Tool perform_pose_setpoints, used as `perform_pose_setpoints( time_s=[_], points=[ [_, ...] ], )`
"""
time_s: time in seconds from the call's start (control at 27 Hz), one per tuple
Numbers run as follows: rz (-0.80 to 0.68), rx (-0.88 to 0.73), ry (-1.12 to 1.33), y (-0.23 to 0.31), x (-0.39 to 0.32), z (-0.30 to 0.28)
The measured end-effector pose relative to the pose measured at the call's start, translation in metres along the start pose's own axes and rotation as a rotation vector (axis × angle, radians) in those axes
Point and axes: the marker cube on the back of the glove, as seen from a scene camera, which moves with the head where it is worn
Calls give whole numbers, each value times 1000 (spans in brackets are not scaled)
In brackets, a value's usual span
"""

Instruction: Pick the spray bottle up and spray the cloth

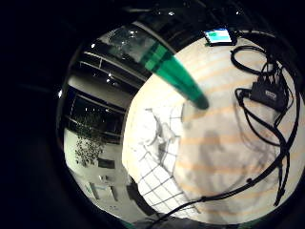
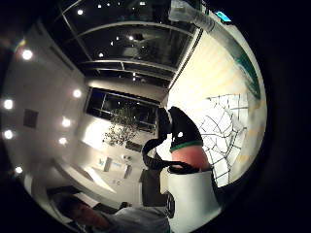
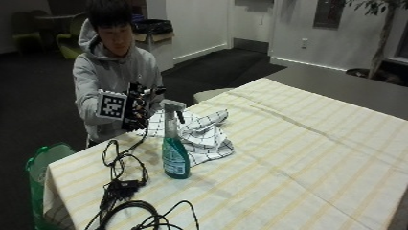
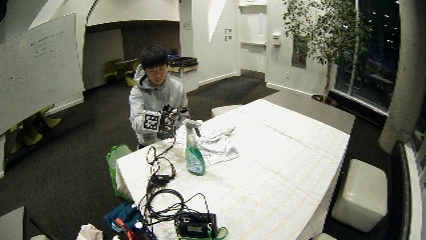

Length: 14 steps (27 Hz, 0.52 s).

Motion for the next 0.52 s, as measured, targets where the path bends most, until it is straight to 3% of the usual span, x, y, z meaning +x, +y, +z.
perform_pose_setpoints(
  time_s=[0.11,0.52],
  points=[
    [-72,30,2,-11,9,1],
    [59,4,47,-48,30,13]
  ],
)
